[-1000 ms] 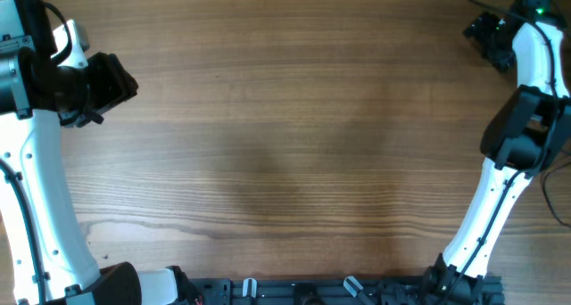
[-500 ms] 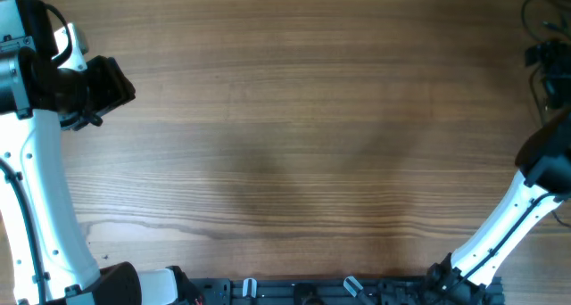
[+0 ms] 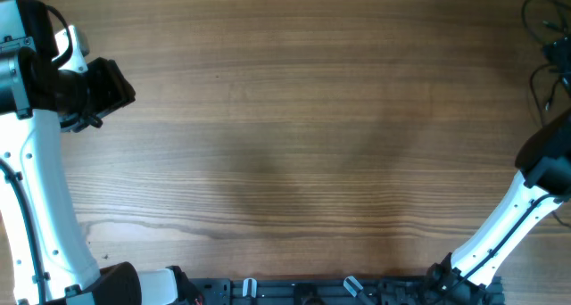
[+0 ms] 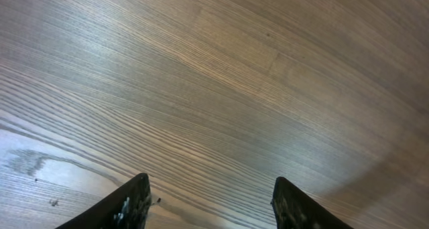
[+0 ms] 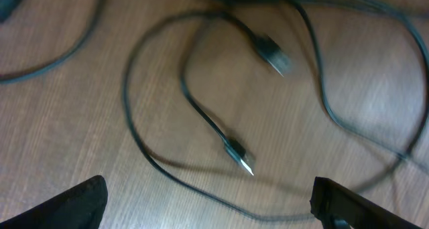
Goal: Untangle cables
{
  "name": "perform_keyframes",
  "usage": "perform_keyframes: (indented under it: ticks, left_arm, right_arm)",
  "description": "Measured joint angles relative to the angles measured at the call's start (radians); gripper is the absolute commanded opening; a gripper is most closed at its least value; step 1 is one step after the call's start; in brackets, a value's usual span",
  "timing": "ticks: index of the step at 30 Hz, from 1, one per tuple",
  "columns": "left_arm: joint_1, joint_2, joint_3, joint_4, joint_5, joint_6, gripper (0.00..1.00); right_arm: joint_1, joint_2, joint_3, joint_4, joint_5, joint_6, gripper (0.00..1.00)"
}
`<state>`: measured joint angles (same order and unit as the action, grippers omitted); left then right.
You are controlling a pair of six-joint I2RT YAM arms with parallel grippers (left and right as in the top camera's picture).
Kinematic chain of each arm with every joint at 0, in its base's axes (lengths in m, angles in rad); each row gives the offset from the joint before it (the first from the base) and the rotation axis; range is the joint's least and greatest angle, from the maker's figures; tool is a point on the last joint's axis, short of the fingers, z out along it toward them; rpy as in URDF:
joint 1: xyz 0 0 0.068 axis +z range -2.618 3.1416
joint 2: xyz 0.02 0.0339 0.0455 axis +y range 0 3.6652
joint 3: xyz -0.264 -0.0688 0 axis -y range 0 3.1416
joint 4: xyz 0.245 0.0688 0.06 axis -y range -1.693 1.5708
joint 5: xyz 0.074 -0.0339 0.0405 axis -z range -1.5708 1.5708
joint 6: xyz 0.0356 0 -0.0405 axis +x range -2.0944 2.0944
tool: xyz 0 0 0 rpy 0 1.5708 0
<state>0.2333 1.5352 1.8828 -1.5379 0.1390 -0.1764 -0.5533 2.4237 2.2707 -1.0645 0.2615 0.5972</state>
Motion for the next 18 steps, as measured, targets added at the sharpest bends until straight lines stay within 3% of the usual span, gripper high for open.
perform_keyframes:
  ticks: [6, 18]
  left_arm:
    - [0.0, 0.0, 0.0, -0.006, 0.0, 0.0, 0.6]
    - [0.0, 0.0, 0.0, -0.003, 0.0, 0.0, 0.59]
  right_arm:
    - [0.0, 0.019, 0.0, 0.026, -0.13, -0.55, 0.99]
    - [-0.048, 0.023, -0.227, 0.168, -0.122, -0.63, 0.96]
